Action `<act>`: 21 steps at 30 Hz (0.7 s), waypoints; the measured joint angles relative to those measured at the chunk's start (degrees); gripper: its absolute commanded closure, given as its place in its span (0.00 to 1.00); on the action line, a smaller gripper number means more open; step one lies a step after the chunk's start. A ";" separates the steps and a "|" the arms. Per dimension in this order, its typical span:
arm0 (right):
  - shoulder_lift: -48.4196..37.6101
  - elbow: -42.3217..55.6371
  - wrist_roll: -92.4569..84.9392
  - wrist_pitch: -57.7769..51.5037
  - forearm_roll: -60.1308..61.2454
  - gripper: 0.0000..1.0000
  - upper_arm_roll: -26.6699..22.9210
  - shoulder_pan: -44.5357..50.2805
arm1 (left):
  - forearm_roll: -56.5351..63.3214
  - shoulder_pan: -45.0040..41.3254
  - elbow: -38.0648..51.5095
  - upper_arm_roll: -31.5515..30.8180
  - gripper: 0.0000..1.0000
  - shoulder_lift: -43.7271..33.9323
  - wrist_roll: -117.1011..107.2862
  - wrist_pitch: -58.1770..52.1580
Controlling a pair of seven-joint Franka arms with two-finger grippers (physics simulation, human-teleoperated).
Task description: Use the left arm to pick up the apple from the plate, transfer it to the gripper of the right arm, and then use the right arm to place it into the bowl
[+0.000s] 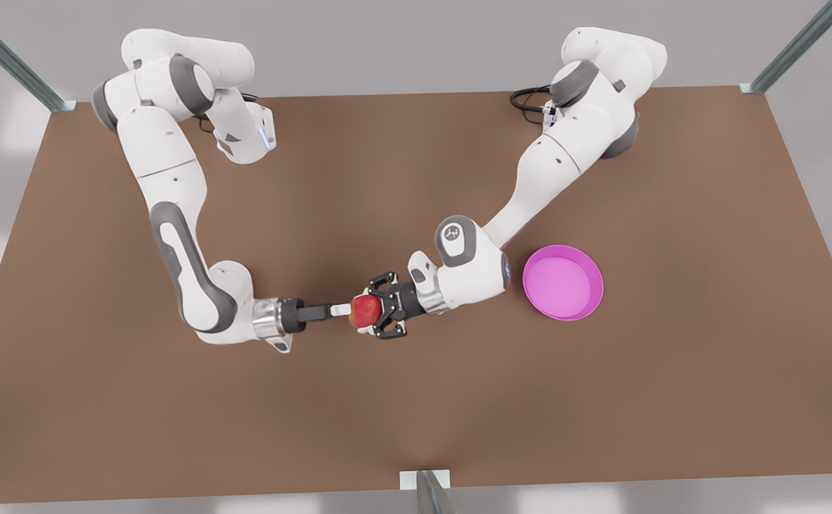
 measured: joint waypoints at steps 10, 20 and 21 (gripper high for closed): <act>0.88 1.33 -7.43 1.98 2.15 0.00 1.96 0.97 | -0.18 -0.55 0.01 0.00 0.27 0.31 8.40 0.84; 1.89 1.88 -12.23 4.43 2.45 0.21 2.82 1.35 | -0.20 -0.93 -0.07 0.13 0.24 0.37 13.21 1.66; 1.89 1.88 -12.59 4.55 2.45 0.21 2.82 1.35 | -0.18 -0.94 -0.07 0.12 0.00 0.34 13.54 1.65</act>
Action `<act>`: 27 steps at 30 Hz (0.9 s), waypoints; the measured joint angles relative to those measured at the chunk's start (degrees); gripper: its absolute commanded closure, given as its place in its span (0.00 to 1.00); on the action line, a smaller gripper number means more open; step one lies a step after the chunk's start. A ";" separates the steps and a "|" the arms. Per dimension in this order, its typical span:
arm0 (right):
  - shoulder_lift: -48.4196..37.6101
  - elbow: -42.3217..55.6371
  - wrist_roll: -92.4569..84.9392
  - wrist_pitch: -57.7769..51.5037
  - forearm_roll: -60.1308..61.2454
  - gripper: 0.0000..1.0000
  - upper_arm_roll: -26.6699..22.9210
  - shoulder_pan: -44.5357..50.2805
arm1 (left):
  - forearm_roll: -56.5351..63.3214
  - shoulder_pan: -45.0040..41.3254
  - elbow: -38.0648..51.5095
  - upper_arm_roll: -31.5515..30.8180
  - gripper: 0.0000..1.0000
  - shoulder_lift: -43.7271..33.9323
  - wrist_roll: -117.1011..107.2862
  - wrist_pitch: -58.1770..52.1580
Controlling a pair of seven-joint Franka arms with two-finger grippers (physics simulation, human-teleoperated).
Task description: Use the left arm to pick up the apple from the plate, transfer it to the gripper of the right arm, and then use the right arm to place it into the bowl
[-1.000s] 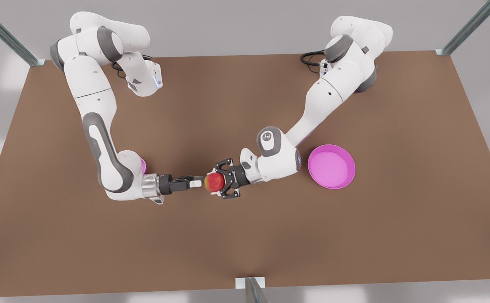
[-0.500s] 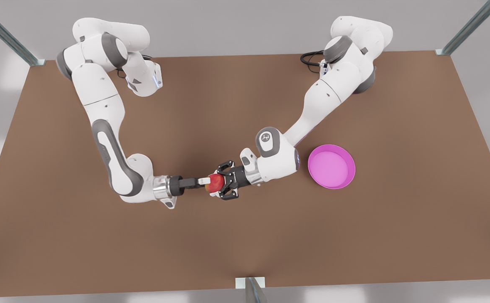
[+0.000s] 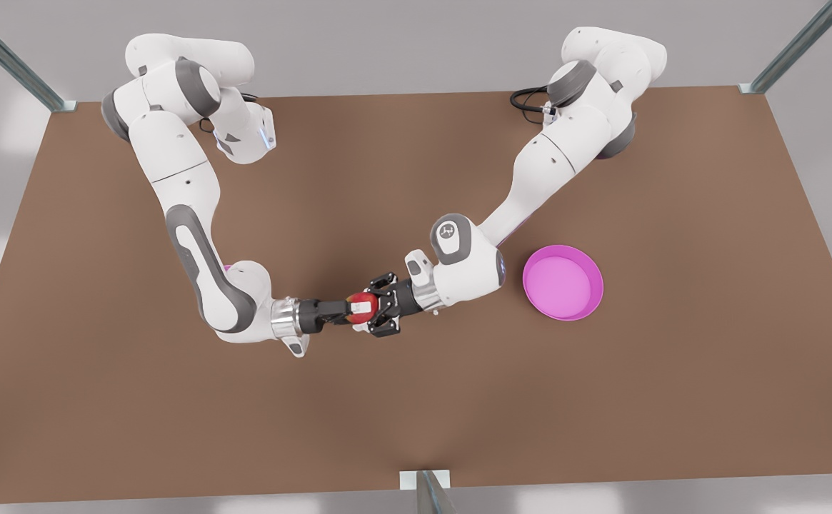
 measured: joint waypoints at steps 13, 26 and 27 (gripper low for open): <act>-3.19 -5.12 -3.51 -3.67 -2.17 0.21 -5.71 -1.97 | 0.12 4.44 -1.73 -0.38 0.00 -1.10 2.18 -1.07; -14.03 -16.99 -7.62 -15.34 -23.14 0.21 -21.18 -9.14 | 47.44 18.86 -7.38 26.24 0.00 -39.25 -38.48 -49.95; -14.54 -17.43 -8.07 -15.80 -25.03 0.21 -21.67 -9.91 | 48.03 16.14 -8.07 30.93 0.00 -41.97 -42.29 -52.65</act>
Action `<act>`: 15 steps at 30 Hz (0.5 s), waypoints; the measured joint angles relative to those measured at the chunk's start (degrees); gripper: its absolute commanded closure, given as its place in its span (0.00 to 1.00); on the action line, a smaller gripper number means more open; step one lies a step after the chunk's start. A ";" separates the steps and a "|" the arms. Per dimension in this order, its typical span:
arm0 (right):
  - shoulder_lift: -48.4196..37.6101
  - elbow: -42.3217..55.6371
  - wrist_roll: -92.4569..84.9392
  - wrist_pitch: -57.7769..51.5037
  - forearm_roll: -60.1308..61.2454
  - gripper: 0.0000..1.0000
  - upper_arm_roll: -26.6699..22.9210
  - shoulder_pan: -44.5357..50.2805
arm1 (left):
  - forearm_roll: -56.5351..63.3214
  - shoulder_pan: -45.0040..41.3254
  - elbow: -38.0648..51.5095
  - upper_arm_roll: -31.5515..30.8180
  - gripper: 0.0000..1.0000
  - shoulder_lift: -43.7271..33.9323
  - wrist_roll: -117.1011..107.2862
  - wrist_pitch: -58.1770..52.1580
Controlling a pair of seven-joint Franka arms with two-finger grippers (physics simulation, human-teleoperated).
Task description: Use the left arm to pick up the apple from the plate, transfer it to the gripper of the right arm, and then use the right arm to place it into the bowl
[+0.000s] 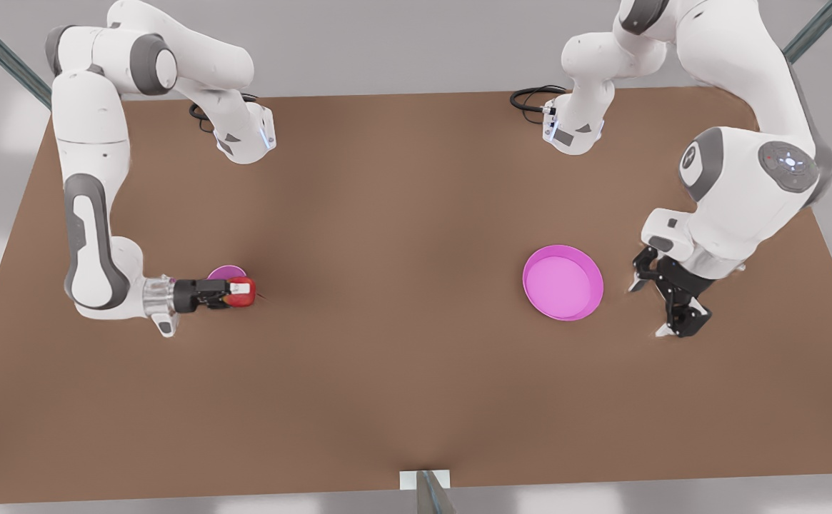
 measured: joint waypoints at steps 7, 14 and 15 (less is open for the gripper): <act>-1.10 -0.39 -3.69 -1.19 -11.47 0.21 -2.52 -2.05 | -3.29 -7.95 -0.71 12.09 0.00 -1.18 -23.59 -10.07; 0.41 -0.25 -8.28 3.44 -18.51 0.21 -2.57 -1.90 | -4.47 -9.09 0.48 11.99 0.00 0.81 -44.34 -13.16; 0.44 -0.24 -8.99 4.39 -19.43 0.21 -2.59 -1.96 | -4.52 -9.09 0.48 11.99 0.00 0.82 -46.80 -13.41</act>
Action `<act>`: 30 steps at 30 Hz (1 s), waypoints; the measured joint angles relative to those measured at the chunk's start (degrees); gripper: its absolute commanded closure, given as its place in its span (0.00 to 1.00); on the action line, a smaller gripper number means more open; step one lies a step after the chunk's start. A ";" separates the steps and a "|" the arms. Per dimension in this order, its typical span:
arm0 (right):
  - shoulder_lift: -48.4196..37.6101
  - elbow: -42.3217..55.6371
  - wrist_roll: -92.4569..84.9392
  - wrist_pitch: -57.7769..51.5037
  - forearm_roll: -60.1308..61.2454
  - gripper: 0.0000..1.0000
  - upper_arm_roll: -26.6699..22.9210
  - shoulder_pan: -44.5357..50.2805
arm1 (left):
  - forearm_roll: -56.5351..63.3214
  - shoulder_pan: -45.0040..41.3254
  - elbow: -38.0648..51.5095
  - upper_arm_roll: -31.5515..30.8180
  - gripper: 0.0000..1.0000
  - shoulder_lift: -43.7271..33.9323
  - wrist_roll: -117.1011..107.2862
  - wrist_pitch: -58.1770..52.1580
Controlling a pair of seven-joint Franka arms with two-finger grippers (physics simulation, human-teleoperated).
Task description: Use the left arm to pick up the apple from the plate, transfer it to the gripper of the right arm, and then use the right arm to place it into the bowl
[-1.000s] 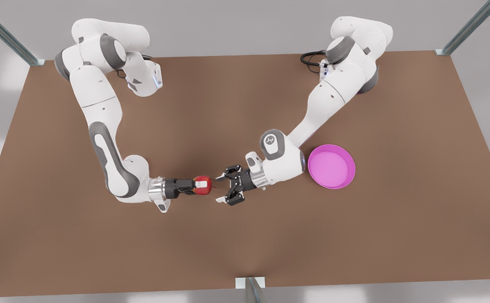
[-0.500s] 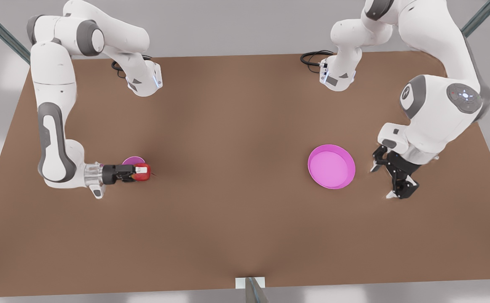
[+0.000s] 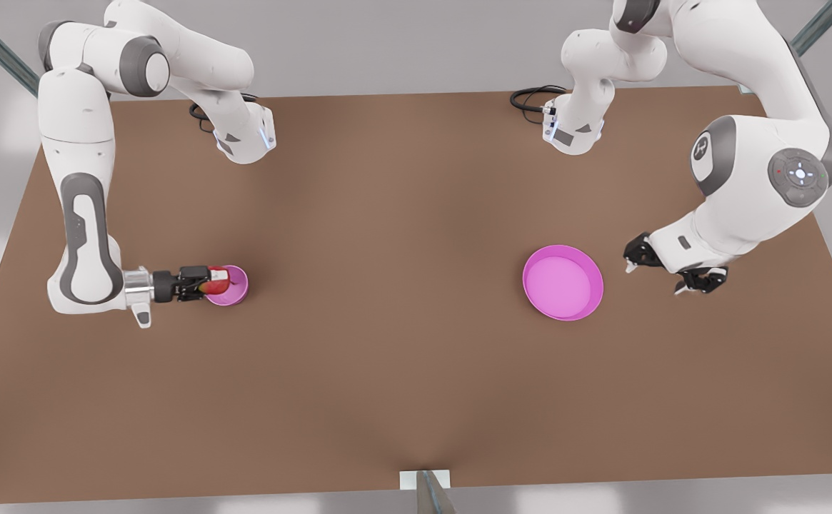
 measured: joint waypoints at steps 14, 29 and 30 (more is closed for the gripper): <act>2.00 -1.59 -8.97 10.72 -6.54 0.00 0.03 0.61 | -0.17 -0.02 0.01 0.00 0.00 0.01 -23.37 -0.99; -9.35 25.92 -4.99 4.04 -22.53 0.00 1.66 6.46 | -0.16 -0.16 0.01 -0.42 0.00 -0.05 -35.34 -1.03; -12.27 28.80 -2.53 2.99 -28.01 0.00 3.41 7.29 | -0.16 -0.25 0.01 -0.54 0.00 -0.02 -35.70 -1.02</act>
